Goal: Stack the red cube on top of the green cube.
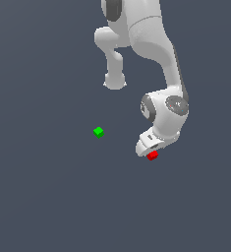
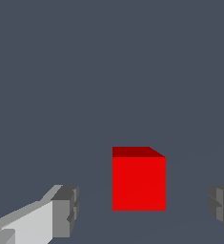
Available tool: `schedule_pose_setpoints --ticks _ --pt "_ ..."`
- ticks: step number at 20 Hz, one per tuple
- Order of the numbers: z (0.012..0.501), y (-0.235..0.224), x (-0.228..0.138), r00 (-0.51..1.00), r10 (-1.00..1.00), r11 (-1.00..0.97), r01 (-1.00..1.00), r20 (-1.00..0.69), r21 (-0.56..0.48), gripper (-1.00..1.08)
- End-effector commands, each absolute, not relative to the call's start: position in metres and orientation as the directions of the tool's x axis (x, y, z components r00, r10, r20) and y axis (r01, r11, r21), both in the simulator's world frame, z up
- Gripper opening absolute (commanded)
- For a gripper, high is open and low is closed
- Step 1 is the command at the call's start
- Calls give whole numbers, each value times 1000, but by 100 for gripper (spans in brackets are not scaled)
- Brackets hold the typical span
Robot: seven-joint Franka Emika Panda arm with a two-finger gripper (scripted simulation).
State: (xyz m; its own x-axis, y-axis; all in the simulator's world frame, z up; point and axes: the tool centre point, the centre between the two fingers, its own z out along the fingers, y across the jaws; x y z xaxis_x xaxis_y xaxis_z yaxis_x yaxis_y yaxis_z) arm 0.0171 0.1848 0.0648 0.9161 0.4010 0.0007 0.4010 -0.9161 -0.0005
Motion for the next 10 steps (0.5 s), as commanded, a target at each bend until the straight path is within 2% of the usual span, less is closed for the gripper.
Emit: schedule_pose_setpoints --ticks 1,10 --pt "57 185 17 916 401 -916 401 -1 -1 100" --pt "20 184 16 916 401 -916 401 0 0 100"
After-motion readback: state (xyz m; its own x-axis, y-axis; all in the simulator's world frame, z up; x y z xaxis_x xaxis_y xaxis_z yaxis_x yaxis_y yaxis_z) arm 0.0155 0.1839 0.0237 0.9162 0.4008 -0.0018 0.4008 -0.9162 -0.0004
